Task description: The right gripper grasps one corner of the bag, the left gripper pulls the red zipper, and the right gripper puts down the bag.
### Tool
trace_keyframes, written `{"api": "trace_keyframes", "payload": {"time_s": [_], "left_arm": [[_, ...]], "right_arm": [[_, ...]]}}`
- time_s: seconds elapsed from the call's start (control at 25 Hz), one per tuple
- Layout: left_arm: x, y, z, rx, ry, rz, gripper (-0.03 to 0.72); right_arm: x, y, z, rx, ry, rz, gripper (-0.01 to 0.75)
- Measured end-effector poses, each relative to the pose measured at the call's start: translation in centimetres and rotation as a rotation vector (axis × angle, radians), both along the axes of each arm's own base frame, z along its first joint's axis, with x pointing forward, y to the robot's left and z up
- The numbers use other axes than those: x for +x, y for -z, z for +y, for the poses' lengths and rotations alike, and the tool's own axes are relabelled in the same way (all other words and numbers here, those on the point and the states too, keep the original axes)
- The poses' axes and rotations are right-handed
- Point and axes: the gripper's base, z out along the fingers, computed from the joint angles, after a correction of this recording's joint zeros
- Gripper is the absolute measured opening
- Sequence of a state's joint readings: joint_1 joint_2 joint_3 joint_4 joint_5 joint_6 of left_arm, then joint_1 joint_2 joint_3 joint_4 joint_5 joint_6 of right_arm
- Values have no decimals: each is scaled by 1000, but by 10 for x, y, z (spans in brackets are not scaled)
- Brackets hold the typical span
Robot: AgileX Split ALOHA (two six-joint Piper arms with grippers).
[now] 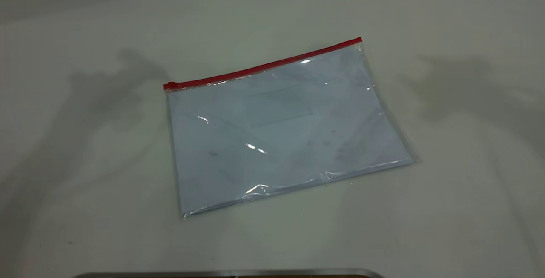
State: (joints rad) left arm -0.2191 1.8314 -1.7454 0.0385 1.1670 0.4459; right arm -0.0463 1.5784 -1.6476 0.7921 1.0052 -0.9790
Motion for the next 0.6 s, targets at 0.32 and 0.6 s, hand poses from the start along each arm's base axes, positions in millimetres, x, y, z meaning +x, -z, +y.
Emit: {"api": "trace_keyframes", "payload": {"time_s": [0.32,0.6], "left_arm": [[-34,-57,8,-84,-141,-146,586],[-92,-102,17,-216,-265,-252,586]], "right_arm": [[-85,-51,9,-2,-89,24,575],[-142,-86,10,87,-2,-29,575]]}}
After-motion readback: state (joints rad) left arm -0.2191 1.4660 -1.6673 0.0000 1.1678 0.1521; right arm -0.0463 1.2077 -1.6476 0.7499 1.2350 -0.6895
